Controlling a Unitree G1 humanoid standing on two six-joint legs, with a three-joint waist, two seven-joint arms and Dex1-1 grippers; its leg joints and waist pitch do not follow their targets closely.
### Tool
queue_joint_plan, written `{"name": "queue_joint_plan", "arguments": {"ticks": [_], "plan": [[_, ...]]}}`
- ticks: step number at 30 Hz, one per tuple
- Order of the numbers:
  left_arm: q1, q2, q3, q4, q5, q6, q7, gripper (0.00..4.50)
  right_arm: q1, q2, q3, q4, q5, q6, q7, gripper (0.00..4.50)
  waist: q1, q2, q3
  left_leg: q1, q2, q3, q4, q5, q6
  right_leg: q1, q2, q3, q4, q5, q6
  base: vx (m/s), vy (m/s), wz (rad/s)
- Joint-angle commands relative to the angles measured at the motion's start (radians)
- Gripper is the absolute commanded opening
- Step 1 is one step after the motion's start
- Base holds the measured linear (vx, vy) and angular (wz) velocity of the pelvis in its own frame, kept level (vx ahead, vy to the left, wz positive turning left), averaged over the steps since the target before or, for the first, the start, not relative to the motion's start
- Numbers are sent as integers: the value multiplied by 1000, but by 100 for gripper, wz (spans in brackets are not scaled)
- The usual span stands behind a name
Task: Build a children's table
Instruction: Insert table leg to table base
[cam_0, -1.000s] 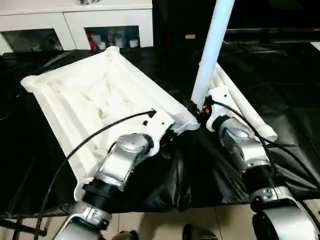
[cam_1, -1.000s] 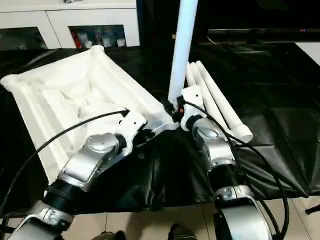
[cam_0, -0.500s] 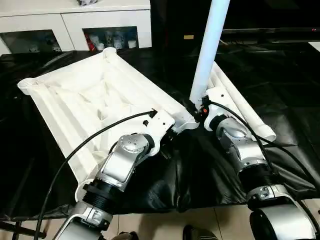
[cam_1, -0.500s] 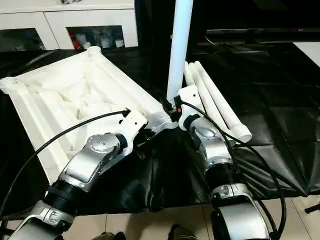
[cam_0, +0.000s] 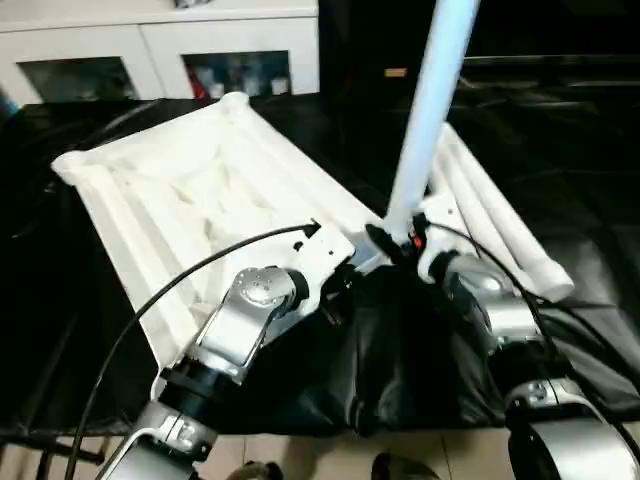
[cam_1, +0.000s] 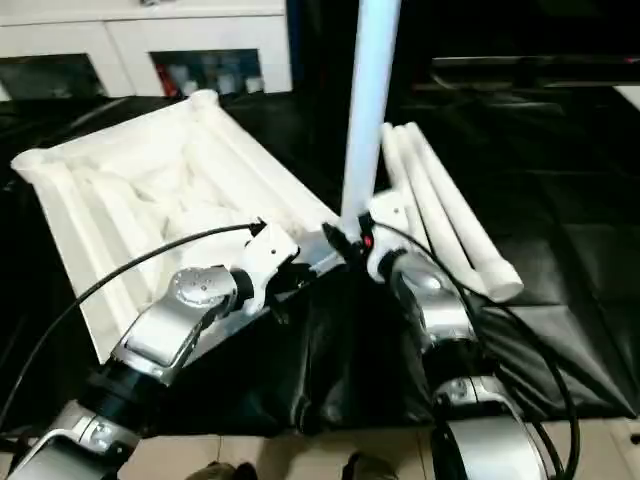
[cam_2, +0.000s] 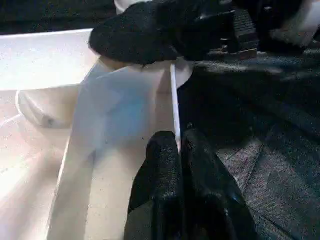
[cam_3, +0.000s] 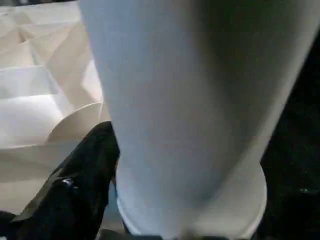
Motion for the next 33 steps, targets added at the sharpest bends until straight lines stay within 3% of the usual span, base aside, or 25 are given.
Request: {"name": "queue_joint_plan", "arguments": {"ticks": [1, 7, 9, 11, 16, 22, 26, 33], "plan": [[-5, 17, -18, -33, -41, -84, -90, 0, 48, -5, 86, -28, -20, 41, 112, 393, 7, -10, -71, -4, 73, -24, -53, -122, 150, 51, -71, 49, -57, -178, -268, 0, 0, 0], [0, 79, -8, -12, -75, -147, -206, 0, 114, -73, 123, -153, 3, 46, 268, 393, 22, -7, -80, -6, 75, -22, -37, -17, 205, 54, -66, 47, -30, -20, -303, 0, 0, 0], [-1, 94, -8, -5, -73, -156, -222, 0, 129, -89, 127, -183, 11, 45, 298, 393, 23, -8, -79, -7, 76, -22, -36, -20, 211, 54, -65, 46, -30, -25, -305, 0, 0, 0], [-6, 132, -7, 13, -77, -179, -261, 0, 166, -131, 135, -262, 37, 47, 367, 393, 27, -6, -76, -4, 78, -21, -39, -68, 192, 53, -65, 46, -38, -100, -294, 0, 0, 0], [-5, 180, -7, 36, -85, -229, -341, 0, 218, -198, 151, -372, 60, 55, 474, 393, 31, -4, -74, 1, 82, -22, -46, -143, 139, 49, -63, 49, -46, -175, -266, 0, 0, 0], [3, 230, -22, 47, -93, -255, -420, 0, 265, -262, 176, -468, 75, 62, 569, 393, 37, -6, -78, -2, 81, -21, -41, -116, 143, 51, -65, 50, -36, -119, -278, 0, 0, 0], [5, 239, -29, 52, -92, -261, -441, 0, 272, -272, 187, -479, 77, 76, 583, 393, 39, -7, -78, -4, 81, -22, -40, -121, 136, 52, -68, 51, -36, -145, -271, 0, 0, 0], [6, 239, -25, 60, -96, -271, -456, 0, 294, -256, 182, -486, 90, 108, 575, 327, 41, -6, -78, 1, 81, -22, -42, -147, 109, 51, -66, 52, -41, -190, -261, 0, 0, 0]]}}
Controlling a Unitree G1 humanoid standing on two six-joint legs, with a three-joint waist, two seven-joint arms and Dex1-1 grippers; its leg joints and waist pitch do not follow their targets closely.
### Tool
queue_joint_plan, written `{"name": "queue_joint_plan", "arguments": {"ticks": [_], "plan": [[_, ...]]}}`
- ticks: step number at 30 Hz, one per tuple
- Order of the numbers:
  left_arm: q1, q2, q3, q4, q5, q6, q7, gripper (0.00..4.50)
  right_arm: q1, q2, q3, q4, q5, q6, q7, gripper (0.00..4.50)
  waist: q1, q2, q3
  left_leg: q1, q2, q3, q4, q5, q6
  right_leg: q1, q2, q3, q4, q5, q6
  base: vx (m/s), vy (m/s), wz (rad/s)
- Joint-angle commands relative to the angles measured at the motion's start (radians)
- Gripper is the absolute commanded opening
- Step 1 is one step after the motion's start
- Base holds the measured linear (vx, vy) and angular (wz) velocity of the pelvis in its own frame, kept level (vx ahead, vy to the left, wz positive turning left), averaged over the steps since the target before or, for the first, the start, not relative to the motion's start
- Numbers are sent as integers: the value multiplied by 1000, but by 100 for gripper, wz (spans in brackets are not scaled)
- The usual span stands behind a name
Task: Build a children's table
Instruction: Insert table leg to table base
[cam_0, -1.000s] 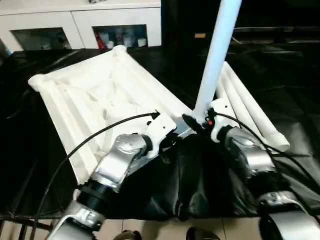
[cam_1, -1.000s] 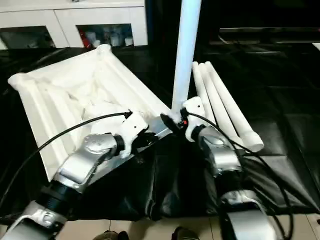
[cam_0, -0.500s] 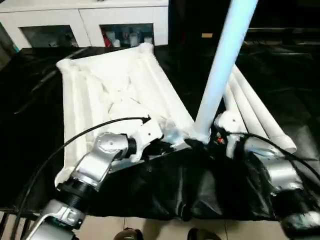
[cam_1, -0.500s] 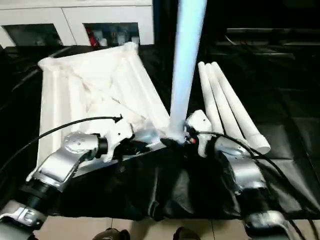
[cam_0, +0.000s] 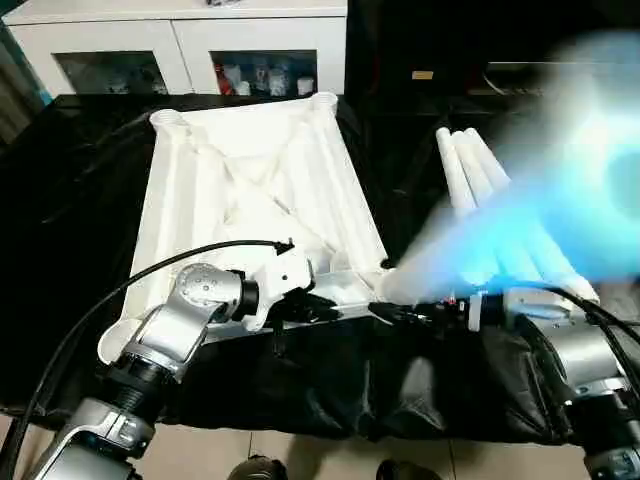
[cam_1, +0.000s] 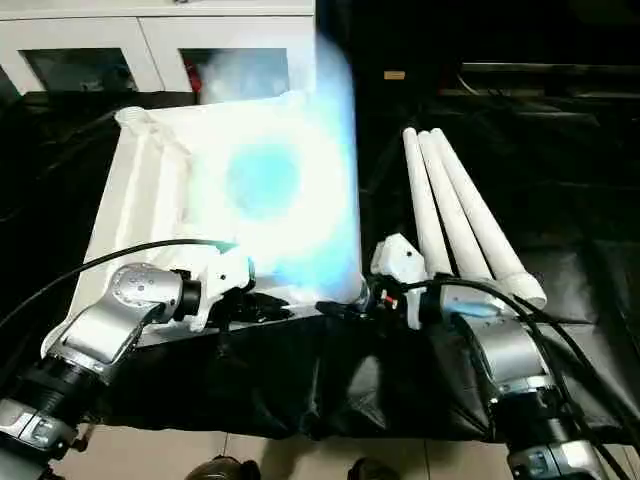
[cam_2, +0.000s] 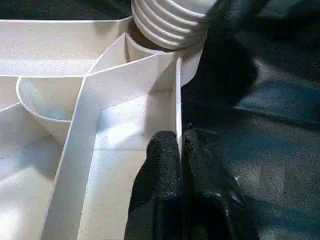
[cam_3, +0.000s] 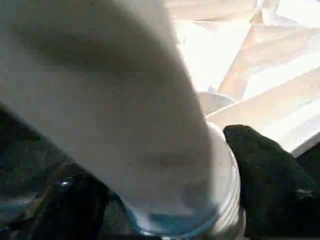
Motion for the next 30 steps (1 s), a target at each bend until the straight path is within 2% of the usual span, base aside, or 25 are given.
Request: {"name": "queue_joint_plan", "arguments": {"ticks": [1, 2, 4, 5, 8, 9, 10, 11, 13, 14, 16, 18, 20, 22, 24, 25, 26, 28, 29, 30], "plan": [[-3, -4, -6, -6, -11, -19, 6, 0, 38, 19, 49, 2, 9, 27, 29, 321, -1, -10, -77, 11, 72, -23, -66, -140, 109, 55, -68, 51, -57, -168, -269, 0, 0, 0], [2, -2, -8, -12, -13, -15, 2, 0, 48, 28, 44, 14, 20, 33, 20, 321, 0, -7, -78, 9, 72, -24, -65, -133, 110, 57, -69, 51, -54, -156, -271, 0, 0, 0], [3, -1, -9, -14, -13, -14, 1, 0, 51, 31, 41, 18, 23, 35, 18, 304, 0, -9, -79, 8, 71, -24, -65, -129, 115, 59, -69, 49, -54, -147, -273, 0, 0, 0], [4, 0, -8, -15, -14, -14, -2, 0, 54, 34, 39, 22, 26, 37, 15, 304, 2, -3, -80, 8, 71, -26, -64, -128, 114, 60, -70, 49, -52, -146, -274, 0, 0, 0], [6, 5, -6, -15, -13, -14, -14, 0, 64, 55, 18, 60, 43, 53, 4, 296, 1, -4, -81, 7, 70, -25, -63, -132, 111, 60, -69, 48, -54, -141, -275, 0, 0, 0], [6, 5, -6, -15, -13, -14, -15, 0, 64, 56, 17, 62, 44, 54, 4, 296, 3, 2, -81, 7, 69, -26, -63, -133, 110, 60, -70, 48, -52, -139, -277, 0, 0, 0], [6, 8, -6, -15, -14, -14, -19, 0, 67, 69, 7, 85, 52, 62, -2, 293, 2, 0, -81, 6, 69, -25, -63, -135, 110, 61, -70, 47, -54, -135, -279, 0, 0, 0], [6, 9, -6, -15, -14, -15, -21, 0, 68, 73, 4, 93, 54, 62, -5, 293, 3, 5, -81, 5, 69, -27, -64, -142, 108, 61, -70, 46, -54, -141, -279, 0, 0, 0], [7, 12, -5, -16, -16, -13, -24, 0, 68, 80, 1, 105, 55, 64, -10, 291, 2, 2, -81, 6, 69, -26, -64, -149, 103, 61, -68, 46, -54, -152, -275, 0, 0, 0], [8, 16, -4, -19, -18, -11, -29, 0, 66, 92, -2, 133, 55, 64, -19, 291, 4, 15, -81, 7, 69, -27, -65, -159, 96, 59, -68, 45, -55, -158, -274, 0, 0, 0], [11, 23, -4, -29, -22, -2, -37, 0, 56, 111, -8, 190, 48, 56, -38, 290, 2, 10, -80, 7, 67, -26, -66, -183, 84, 61, -69, 45, -58, -180, -276, 0, 0, 0], [12, 27, -3, -32, -23, 1, -41, 0, 48, 122, -10, 220, 41, 47, -50, 290, 2, 22, -74, 4, 67, -30, -71, -219, 67, 62, -70, 43, -61, -224, -265, 0, 0, 0], [14, 37, -5, -42, -25, 11, -52, 0, 32, 143, -18, 265, 29, 37, -77, 290, -4, 31, -69, 7, 67, -35, -77, -281, 42, 62, -72, 42, -70, -317, -241, 0, 0, 0], [16, 40, -6, -46, -26, 14, -57, 0, 24, 151, -23, 281, 33, 41, -86, 290, -10, 25, -71, 8, 65, -35, -79, -290, 33, 62, -71, 43, -73, -341, -228, 0, 0, 0], [17, 43, -8, -49, -25, 17, -61, 0, 15, 158, -30, 298, 34, 40, -101, 290, -13, 26, -71, 9, 64, -34, -77, -288, 35, 59, -71, 44, -74, -346, -228, 0, 0, 0], [18, 44, -8, -49, -25, 17, -61, 0, 11, 162, -33, 306, 35, 40, -105, 290, -16, 32, -71, 8, 65, -35, -78, -290, 34, 60, -70, 44, -75, -350, -225, 0, 0, 0], [18, 46, -9, -51, -26, 19, -60, 0, 3, 168, -38, 323, 30, 36, -120, 290, -17, 30, -72, 9, 65, -36, -78, -291, 34, 59, -69, 44, -75, -349, -225, 0, 0, 0], [20, 42, -9, -51, -28, 23, -56, 0, -4, 174, -43, 340, 23, 36, -142, 290, -22, 33, -71, 6, 65, -37, -80, -297, 33, 60, -70, 42, -75, -359, -224, 0, 0, 0], [20, 38, -9, -51, -30, 27, -51, 0, -10, 182, -48, 350, 21, 33, -159, 290, -23, 29, -71, 7, 65, -37, -80, -301, 33, 59, -69, 42, -76, -365, -221, 0, 0, 0], [20, 36, -9, -51, -32, 29, -48, 0, -13, 186, -52, 355, 21, 33, -168, 290, -23, 31, -71, 9, 65, -37, -80, -305, 31, 57, -69, 43, -75, -370, -221, 0, 0, 0]]}}
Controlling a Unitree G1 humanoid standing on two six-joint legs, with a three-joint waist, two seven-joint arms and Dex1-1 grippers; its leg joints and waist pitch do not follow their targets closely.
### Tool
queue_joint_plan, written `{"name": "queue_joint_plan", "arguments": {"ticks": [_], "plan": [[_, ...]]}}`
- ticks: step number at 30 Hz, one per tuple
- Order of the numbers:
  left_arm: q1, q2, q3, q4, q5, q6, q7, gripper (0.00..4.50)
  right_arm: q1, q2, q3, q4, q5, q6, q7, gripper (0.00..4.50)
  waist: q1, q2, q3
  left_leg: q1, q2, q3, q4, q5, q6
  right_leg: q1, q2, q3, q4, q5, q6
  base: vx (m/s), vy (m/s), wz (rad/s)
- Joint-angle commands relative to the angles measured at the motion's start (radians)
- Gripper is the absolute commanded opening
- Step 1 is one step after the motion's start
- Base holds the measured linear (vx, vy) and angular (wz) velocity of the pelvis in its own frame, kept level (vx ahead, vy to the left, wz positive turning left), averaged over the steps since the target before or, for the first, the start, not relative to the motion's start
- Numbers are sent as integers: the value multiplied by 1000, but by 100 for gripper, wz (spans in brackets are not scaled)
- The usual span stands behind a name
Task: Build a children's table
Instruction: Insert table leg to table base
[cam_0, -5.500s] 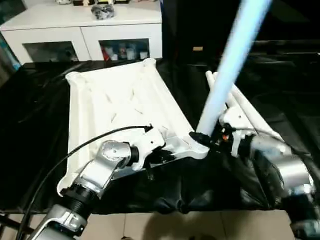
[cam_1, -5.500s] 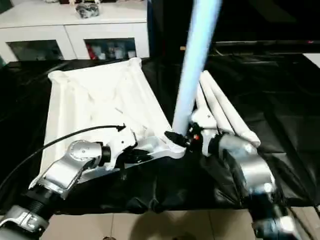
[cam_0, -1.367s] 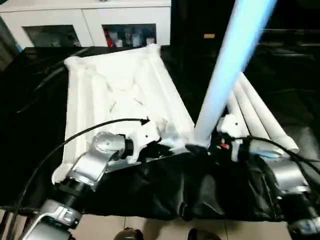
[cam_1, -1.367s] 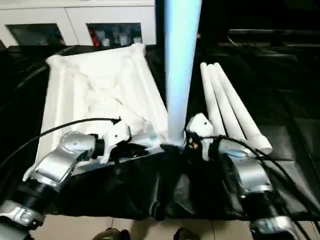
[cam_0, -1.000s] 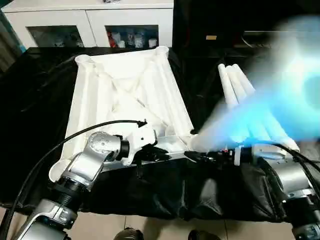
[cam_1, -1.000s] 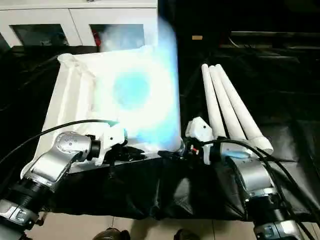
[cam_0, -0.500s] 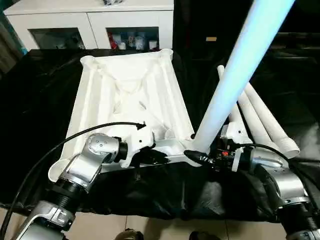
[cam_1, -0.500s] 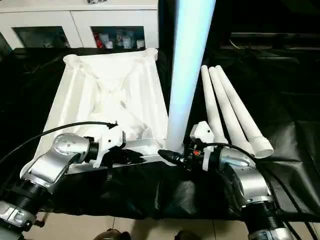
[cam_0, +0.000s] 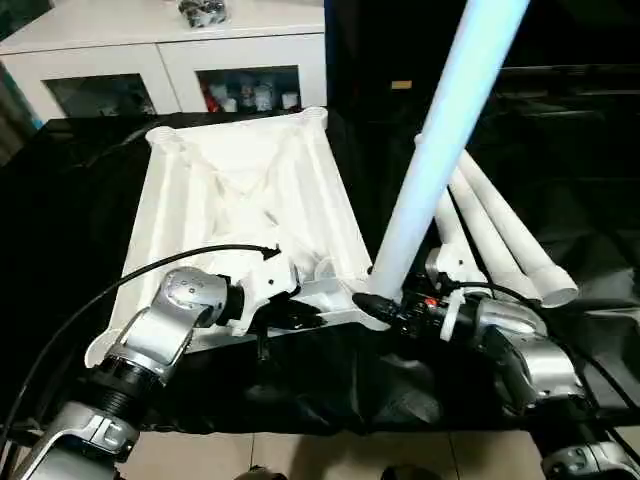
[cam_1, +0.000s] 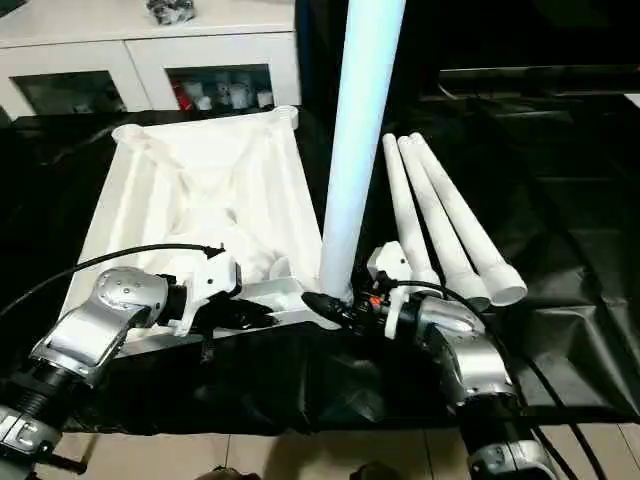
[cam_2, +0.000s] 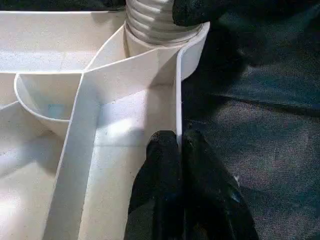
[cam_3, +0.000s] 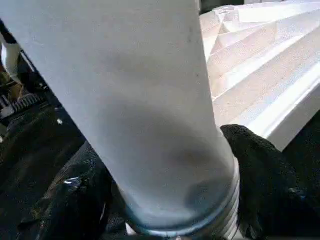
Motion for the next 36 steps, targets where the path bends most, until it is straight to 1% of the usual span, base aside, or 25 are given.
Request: {"name": "queue_joint_plan", "arguments": {"ticks": [1, 4, 5, 6, 7, 8, 9, 10, 11, 12, 13, 14, 15, 16, 18, 19, 20, 22, 23, 25, 28, 30, 33, 34, 36], "plan": [[4, -17, -11, -52, -31, -5, -34, 0, 13, 12, 13, 113, -63, 41, -110, 290, 7, 7, -53, 2, 64, -35, -84, -315, 32, 49, -71, 44, -86, -386, -218, 0, 0, 0], [5, -25, -6, -53, -34, 3, -21, 0, 4, 23, 9, 122, -71, 48, -139, 290, 4, 7, -50, 5, 62, -36, -86, -347, 23, 46, -72, 44, -92, -443, -200, 0, 0, 0], [6, -39, 1, -53, -33, 7, 5, 0, -5, 38, 5, 133, -83, 57, -192, 290, 0, -9, -50, 6, 62, -35, -86, -353, 21, 45, -71, 45, -96, -465, -192, 0, 0, 0], [6, -52, 8, -53, -32, 13, 30, 0, -14, 53, 0, 144, -92, 68, -239, 290, -1, 1, -47, 6, 60, -38, -87, -361, 13, 43, -74, 44, -95, -501, -183, 0, 0, 0], [10, -91, 26, -60, -35, 33, 97, 0, -37, 95, -16, 182, -114, 66, -358, 290, -6, 0, -45, 5, 60, -40, -89, -370, 10, 44, -73, 42, -97, -521, -174, 0, 0, 0], [12, -110, 33, -69, -34, 50, 134, 0, -51, 121, -32, 205, -111, 69, -415, 290, -12, -14, -45, 4, 58, -42, -87, -362, 2, 42, -75, 41, -98, -567, -154, 0, 0, 0], [17, -131, 39, -81, -34, 68, 166, 0, -67, 149, -49, 229, -104, 72, -472, 290, -16, -8, -44, 6, 56, -42, -87, -370, -4, 39, -78, 40, -101, -596, -146, 0, 0, 0], [20, -144, 40, -91, -34, 79, 186, 0, -77, 165, -60, 244, -98, 75, -504, 289, -27, -15, -44, 7, 52, -48, -84, -386, -2, 38, -80, 33, -114, -663, -111, 0, 0, 0], [23, -176, 43, -102, -27, 99, 235, 0, -97, 191, -79, 281, -92, 72, -570, 289, -30, -23, -45, 6, 54, -46, -85, -387, 0, 35, -77, 34, -116, -666, -104, 0, 0, 0], [25, -198, 45, -109, -22, 111, 267, 0, -111, 208, -90, 307, -89, 68, -612, 288, -32, -16, -44, 9, 55, -48, -85, -393, -1, 31, -78, 33, -116, -665, -105, 0, 0, 0], [25, -230, 47, -113, -16, 133, 310, 0, -126, 227, -103, 335, -81, 64, -657, 288, -39, -26, -43, 21, 53, -47, -83, -437, -1, 23, -73, 25, -129, -678, -94, 0, 0, 0], [25, -230, 47, -113, -16, 133, 310, 0, -126, 227, -103, 335, -81, 64, -657, 288, -39, -19, -44, 23, 52, -47, -84, -437, 3, 25, -74, 23, -129, -669, -93, 0, 0, 0], [25, -301, 43, -122, -12, 157, 386, 0, -153, 267, -133, 381, -53, 64, -717, 287, -43, -37, -44, 21, 54, -44, -84, -438, 6, 24, -73, 21, -133, -669, -91, 0, 0, 0], [31, -334, 32, -133, -14, 169, 407, 0, -165, 285, -135, 398, -49, 64, -730, 287, -44, -28, -39, 26, 54, -48, -84, -464, 4, 21, -74, 10, -138, -691, -82, 0, 0, 0], [37, -349, 18, -141, -12, 169, 410, 0, -171, 295, -131, 405, -52, 61, -731, 287, -52, -25, -38, 27, 56, -53, -88, -516, -3, 25, -77, -3, -145, -701, -59, 0, 0, 0], [46, -367, -2, -149, -1, 167, 415, 0, -183, 311, -128, 417, -64, 57, -735, 287, -57, -31, -41, 26, 57, -56, -90, -536, -3, 29, -76, -8, -147, -688, -50, 0, 0, 0], [49, -373, -12, -147, 8, 157, 418, 0, -190, 317, -122, 420, -75, 52, -734, 287, -57, -28, -40, 27, 58, -57, -93, -550, -5, 27, -77, -8, -147, -687, -49, 0, 0, 0], [50, -374, -27, -145, 21, 140, 421, 0, -202, 326, -119, 424, -80, 48, -732, 287, -66, -27, -37, 41, 54, -60, -91, -608, -14, 21, -77, -22, -161, -724, -24, 0, 0, 0], [51, -371, -31, -146, 26, 134, 420, 0, -206, 327, -124, 428, -77, 48, -735, 287, -72, -25, -38, 32, 56, -64, -97, -617, -17, 33, -78, -28, -159, -705, -18, 0, 0, 0], [52, -361, -39, -145, 37, 115, 418, 0, -215, 321, -118, 445, -95, 23, -741, 287, -75, -17, -41, 30, 62, -70, -104, -646, -28, 39, -80, -30, -155, -665, -23, 0, 0, 0], [52, -336, -48, -133, 61, 58, 404, 0, -218, 316, -127, 443, -95, -9, -727, 287, -78, -22, -43, 45, 57, -66, -97, -662, -29, 26, -85, -32, -165, -674, -32, 0, 0, 0], [56, -312, -50, -129, 65, 30, 376, 0, -209, 306, -114, 406, -102, -46, -695, 287, -80, -22, -43, 40, 55, -67, -96, -649, -22, 30, -88, -34, -167, -692, -24, 0, 0, 0], [59, -275, -49, -117, 70, -6, 335, 0, -197, 287, -92, 347, -108, -92, -630, 287, -78, -21, -45, 32, 57, -68, -99, -626, -18, 32, -90, -26, -163, -686, -26, 0, 0, 0], [59, -258, -46, -106, 62, -33, 303, 0, -192, 276, -86, 316, -102, -111, -590, 287, -76, -23, -51, 25, 58, -66, -100, -591, -11, 37, -93, -18, -158, -659, -39, 0, 0, 0], [63, -241, -44, -110, 46, -44, 260, 0, -184, 258, -78, 271, -90, -110, -535, 287, -68, -25, -60, 9, 65, -61, -103, -495, 7, 44, -94, 0, -139, -530, -99, 0, 0, 0]]}}
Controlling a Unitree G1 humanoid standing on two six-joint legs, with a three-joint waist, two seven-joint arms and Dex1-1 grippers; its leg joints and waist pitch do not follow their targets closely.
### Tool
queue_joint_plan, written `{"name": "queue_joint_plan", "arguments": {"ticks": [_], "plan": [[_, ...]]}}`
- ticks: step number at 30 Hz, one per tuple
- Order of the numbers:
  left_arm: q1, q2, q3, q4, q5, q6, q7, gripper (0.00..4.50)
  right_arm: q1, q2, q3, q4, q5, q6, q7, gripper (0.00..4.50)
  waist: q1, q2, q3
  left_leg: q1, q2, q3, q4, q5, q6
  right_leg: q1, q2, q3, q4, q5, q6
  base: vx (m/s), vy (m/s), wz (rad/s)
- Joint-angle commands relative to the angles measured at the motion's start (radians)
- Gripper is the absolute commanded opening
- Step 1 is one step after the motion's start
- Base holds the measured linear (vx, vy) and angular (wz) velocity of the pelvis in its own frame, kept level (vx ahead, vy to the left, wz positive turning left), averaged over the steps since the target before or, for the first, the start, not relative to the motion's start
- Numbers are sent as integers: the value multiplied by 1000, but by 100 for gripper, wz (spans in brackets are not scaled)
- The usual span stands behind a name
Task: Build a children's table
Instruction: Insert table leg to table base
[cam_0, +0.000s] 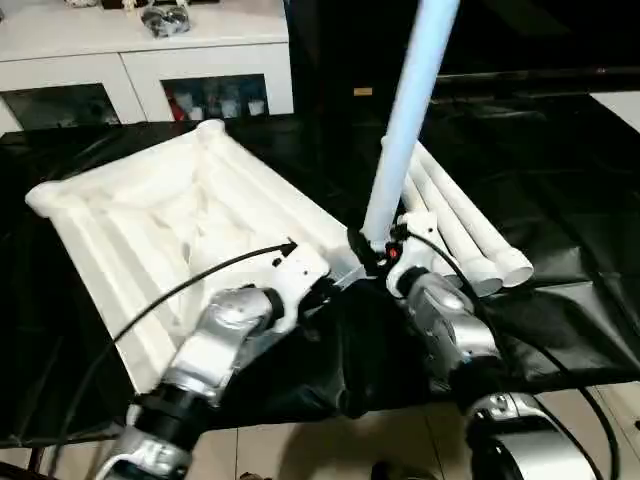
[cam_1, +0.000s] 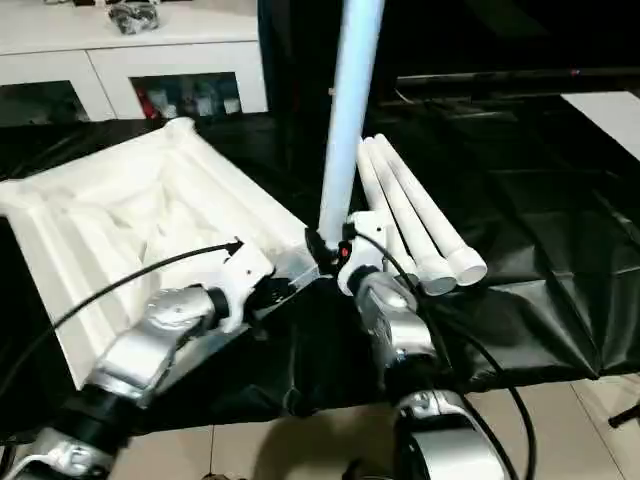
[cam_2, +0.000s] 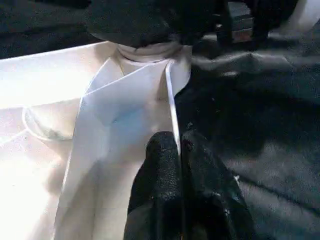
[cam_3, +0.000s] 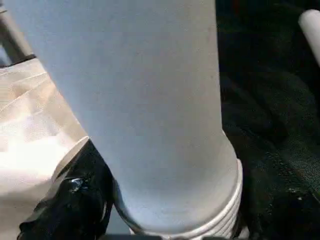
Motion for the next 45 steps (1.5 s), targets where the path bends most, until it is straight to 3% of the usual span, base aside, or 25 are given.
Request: {"name": "queue_joint_plan", "arguments": {"ticks": [1, 3, 4, 5, 6, 7, 9, 10, 11, 14, 18, 20, 23, 26, 29, 34, 37, 41, 45], "plan": [[-9, -27, -86, -63, -66, -101, -172, 0, 7, -3, 42, -33, -1, 30, 67, 287, 12, -8, -64, 2, 69, -33, -90, -441, 18, 30, -82, 59, -60, -448, -136, 0, 0, 0], [-7, -18, -84, -61, -70, -110, -190, 0, 11, -15, 45, -54, 7, 32, 103, 287, 21, -10, -66, 3, 71, -25, -88, -390, 28, 28, -79, 65, -51, -370, -172, 0, 0, 0], [-7, 0, -81, -58, -86, -124, -225, 0, 24, -41, 48, -96, 29, 51, 172, 287, 29, -22, -67, -3, 66, -16, -82, -340, 50, 32, -78, 71, -44, -330, -197, 0, 0, 0], [-8, 15, -80, -55, -102, -131, -251, 0, 34, -60, 49, -126, 44, 66, 222, 287, 52, -19, -73, 15, 68, -2, -73, -299, 68, 17, -78, 80, -40, -318, -210, 0, 0, 0], [-8, 20, -79, -53, -107, -133, -259, 0, 38, -67, 50, -136, 49, 71, 239, 287, 58, -23, -72, 17, 66, 4, -70, -282, 78, 14, -74, 85, -39, -310, -215, 47, -50, 30], [-9, 29, -76, -48, -113, -141, -270, 0, 45, -80, 51, -154, 57, 77, 268, 286, 81, -26, -72, 28, 68, 19, -64, -245, 85, 1, -68, 98, -35, -313, -228, 47, -50, 30], [-17, 53, -68, -26, -108, -156, -289, 0, 58, -111, 56, -196, 81, 103, 335, 286, 95, -26, -76, 24, 69, 25, -60, -212, 92, 3, -63, 103, -24, -298, -223, 59, -41, 23], [-24, 62, -61, -12, -109, -165, -300, 45, 60, -122, 55, -210, 89, 109, 354, 286, 101, -22, -78, 22, 74, 29, -60, -158, 100, 5, -57, 107, -10, -232, -233, 62, -35, 19], [-31, 75, -51, 0, -116, -171, -321, 56, 60, -135, 51, -233, 103, 125, 378, 286, 106, -20, -85, 10, 73, 30, -56, -95, 111, 15, -54, 105, 8, -156, -243, 56, -23, 6], [-34, 102, -27, -4, -136, -167, -372, 59, 59, -159, 53, -277, 119, 160, 423, 286, 109, -17, -92, -7, 67, 27, -40, -26, 134, 22, -54, 102, 32, -38, -265, 0, 0, 0], [-51, 111, 22, -22, -188, -153, -386, 98, 56, -179, 58, -308, 125, 185, 445, 286, 106, -16, -95, -8, 67, 28, -35, -34, 141, 22, -53, 101, 35, -31, -278, 0, 0, 0], [-77, 119, 65, -28, -234, -144, -389, 123, 55, -193, 60, -326, 125, 202, 456, 286, 108, -19, -90, -11, 65, 29, -34, -61, 135, 20, -51, 100, 31, -73, -277, 0, 0, 0], [-122, 124, 139, -38, -312, -107, -383, 142, 52, -210, 64, -344, 128, 225, 464, 286, 110, -18, -85, -7, 66, 27, -38, -122, 92, 18, -52, 101, 20, -181, -259, 0, 0, 0], [-165, 108, 195, -55, -376, -53, -369, 167, 59, -226, 80, -375, 130, 254, 491, 286, 112, -22, -84, -5, 64, 28, -39, -137, 69, 18, -50, 101, 18, -226, -242, 0, 0, 0], [-180, 68, 203, -74, -414, -23, -347, 193, 78, -234, 102, -420, 133, 284, 529, 286, 112, -24, -82, -8, 64, 27, -39, -134, 70, 20, -52, 102, 15, -246, -227, 0, 0, 0], [-193, 17, 197, -64, -434, -16, -316, 233, 93, -244, 125, -459, 143, 310, 560, 286, 113, -27, -87, -13, 63, 24, -34, -92, 93, 23, -50, 100, 21, -184, -232, 0, 0, 0], [-201, -44, 210, -112, -535, 74, -320, 272, 100, -259, 145, -483, 141, 330, 581, 286, 114, -31, -89, -14, 63, 27, -31, -76, 101, 25, -50, 100, 23, -164, -246, 0, 0, 0], [-205, -70, 191, -111, -523, 68, -316, 297, 114, -277, 158, -514, 148, 371, 612, 286, 119, -32, -89, -16, 64, 25, -28, -72, 119, 25, -50, 99, 22, -168, -240, 0, 0, 0], [-186, -72, 164, -156, -553, 107, -346, 322, 126, -304, 177, -540, 151, 406, 652, 285, 120, -38, -87, -16, 65, 23, -30, -85, 109, 27, -52, 99, 20, -218, -219, 0, 0, 0]]}}
